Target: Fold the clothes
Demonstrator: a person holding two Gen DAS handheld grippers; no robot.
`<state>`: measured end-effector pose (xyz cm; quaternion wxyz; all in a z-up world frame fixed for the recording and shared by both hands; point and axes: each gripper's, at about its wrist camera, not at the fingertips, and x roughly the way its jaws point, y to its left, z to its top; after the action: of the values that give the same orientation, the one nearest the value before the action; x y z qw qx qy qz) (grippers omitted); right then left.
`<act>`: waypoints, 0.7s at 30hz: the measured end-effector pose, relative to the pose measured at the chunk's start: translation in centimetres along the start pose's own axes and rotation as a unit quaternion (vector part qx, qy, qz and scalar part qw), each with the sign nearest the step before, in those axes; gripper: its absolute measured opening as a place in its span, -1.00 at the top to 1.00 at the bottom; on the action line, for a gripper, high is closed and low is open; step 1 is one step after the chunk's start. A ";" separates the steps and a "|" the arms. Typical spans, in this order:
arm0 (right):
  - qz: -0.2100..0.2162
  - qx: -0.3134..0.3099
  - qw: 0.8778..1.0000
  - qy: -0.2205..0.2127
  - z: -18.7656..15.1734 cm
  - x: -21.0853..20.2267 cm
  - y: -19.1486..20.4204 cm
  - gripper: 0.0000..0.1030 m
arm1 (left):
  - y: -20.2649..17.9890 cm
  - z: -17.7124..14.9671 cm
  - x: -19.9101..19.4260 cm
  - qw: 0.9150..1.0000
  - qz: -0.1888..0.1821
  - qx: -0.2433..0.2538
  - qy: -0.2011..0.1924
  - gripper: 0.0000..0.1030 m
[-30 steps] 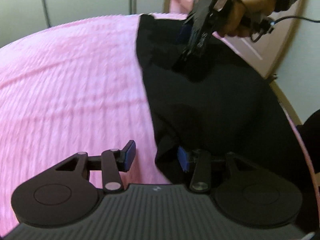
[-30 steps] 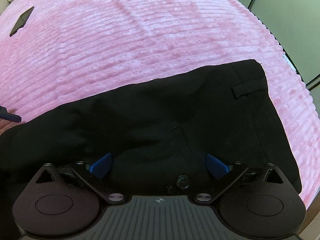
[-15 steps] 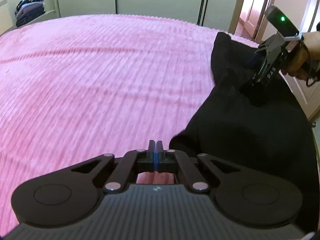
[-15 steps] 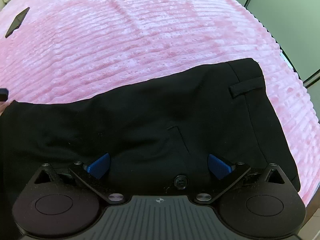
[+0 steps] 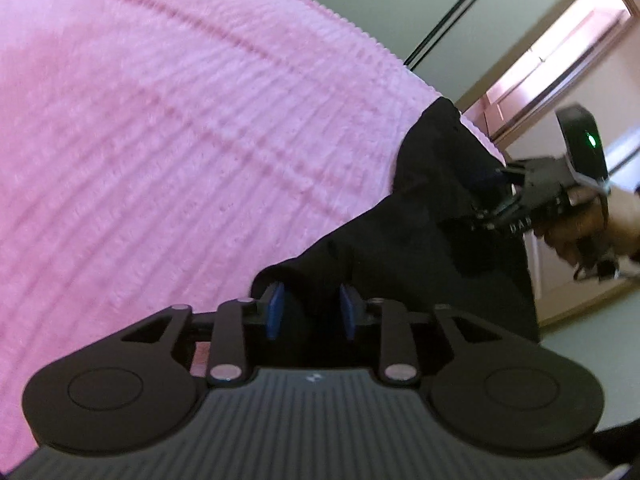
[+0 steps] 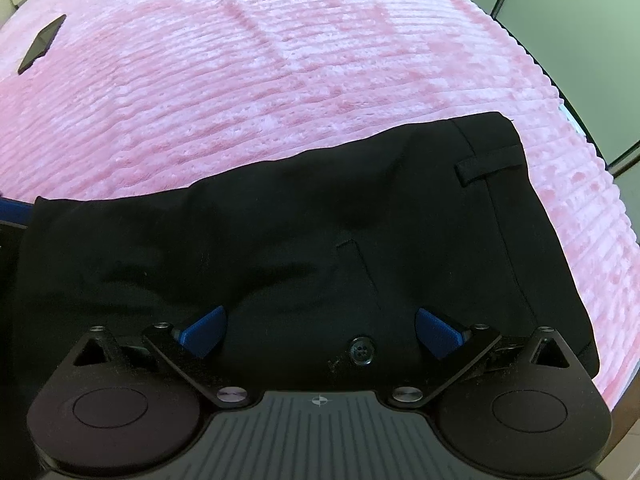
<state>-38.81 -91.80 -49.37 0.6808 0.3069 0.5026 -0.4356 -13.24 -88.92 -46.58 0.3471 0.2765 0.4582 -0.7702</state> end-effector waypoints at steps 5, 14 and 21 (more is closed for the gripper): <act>0.001 0.000 1.000 -0.005 -0.3 -0.1 0.1 -0.99 | 0.7 0.4 0.1 0.999 -0.028 -0.045 0.011 0.88; 0.009 0.015 1.000 -0.007 -0.5 -0.4 -0.9 -0.99 | 1.3 2.1 -1.1 0.999 0.034 -0.004 -0.027 0.93; -0.020 0.035 0.999 -0.023 -1.1 -2.4 -3.1 -0.99 | 0.4 0.9 -4.2 0.990 0.127 0.033 -0.043 0.97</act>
<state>-42.33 -91.48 -47.41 0.6721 0.3104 0.4775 -0.4733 -10.49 -88.69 -43.25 0.4521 0.3108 0.3779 -0.7458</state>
